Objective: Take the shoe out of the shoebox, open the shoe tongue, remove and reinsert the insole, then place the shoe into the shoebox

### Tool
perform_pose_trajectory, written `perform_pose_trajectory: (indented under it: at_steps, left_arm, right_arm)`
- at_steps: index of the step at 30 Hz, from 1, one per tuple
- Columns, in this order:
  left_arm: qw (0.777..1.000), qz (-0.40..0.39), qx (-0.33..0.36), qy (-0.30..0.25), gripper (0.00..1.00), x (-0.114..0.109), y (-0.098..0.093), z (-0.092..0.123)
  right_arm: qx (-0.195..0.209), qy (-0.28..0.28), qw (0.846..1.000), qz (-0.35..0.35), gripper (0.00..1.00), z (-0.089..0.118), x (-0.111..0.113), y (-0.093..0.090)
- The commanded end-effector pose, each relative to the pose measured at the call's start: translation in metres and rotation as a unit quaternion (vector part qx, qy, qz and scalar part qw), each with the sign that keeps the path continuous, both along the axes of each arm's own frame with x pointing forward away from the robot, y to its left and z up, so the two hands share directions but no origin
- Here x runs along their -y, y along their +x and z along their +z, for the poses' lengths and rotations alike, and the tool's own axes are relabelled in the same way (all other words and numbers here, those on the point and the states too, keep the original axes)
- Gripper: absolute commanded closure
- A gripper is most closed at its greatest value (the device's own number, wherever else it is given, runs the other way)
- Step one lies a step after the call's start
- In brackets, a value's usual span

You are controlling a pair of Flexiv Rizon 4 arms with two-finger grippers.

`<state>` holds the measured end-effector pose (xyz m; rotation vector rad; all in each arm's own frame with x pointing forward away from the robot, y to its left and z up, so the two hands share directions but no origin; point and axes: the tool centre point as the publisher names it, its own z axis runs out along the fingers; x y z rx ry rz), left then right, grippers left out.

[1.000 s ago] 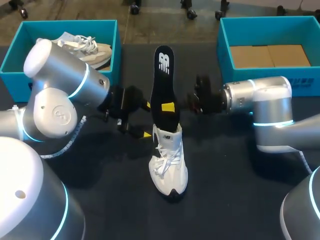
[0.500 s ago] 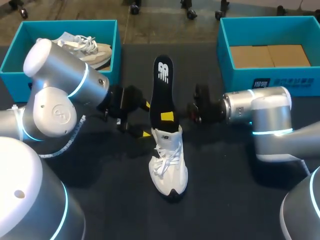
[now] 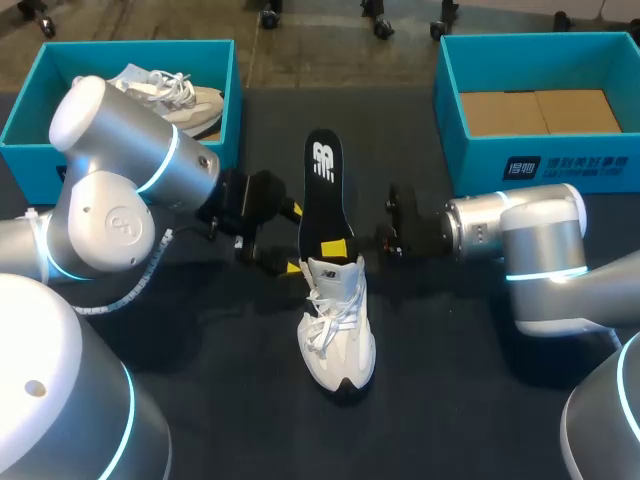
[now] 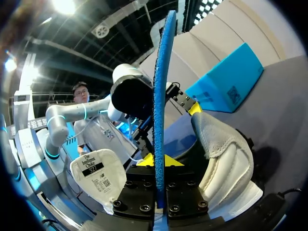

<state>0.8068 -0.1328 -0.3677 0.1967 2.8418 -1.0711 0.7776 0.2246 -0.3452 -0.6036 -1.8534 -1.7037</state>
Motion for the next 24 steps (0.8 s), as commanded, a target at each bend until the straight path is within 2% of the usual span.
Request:
perform_pose_trajectory:
  at_steps: [1, 7, 10, 14, 24]
  left_arm:
    - [1.000, -0.002, 0.000, -0.001, 0.00, 0.000, 0.002, -0.001]
    - [1.000, -0.004, -0.003, -0.001, 0.00, -0.004, 0.001, 0.001]
    - [1.000, -0.003, -0.007, -0.001, 0.00, -0.007, 0.000, 0.000]
    - [1.000, -0.001, -0.009, -0.001, 0.00, -0.010, 0.000, -0.002]
    - [1.000, 0.006, -0.015, -0.002, 0.00, -0.015, -0.002, -0.006]
  right_arm:
    - [-0.003, -0.002, 1.000, -0.008, 1.00, -0.005, 0.000, -0.007]
    - [0.007, -0.004, 1.000, -0.015, 1.00, 0.000, -0.001, -0.002]
    - [0.018, -0.006, 1.000, -0.016, 0.76, 0.006, -0.001, 0.004]
    - [0.029, -0.010, 0.999, -0.014, 0.56, 0.012, -0.002, 0.009]
    - [0.029, -0.028, 0.999, 0.001, 0.61, 0.024, -0.003, 0.018]
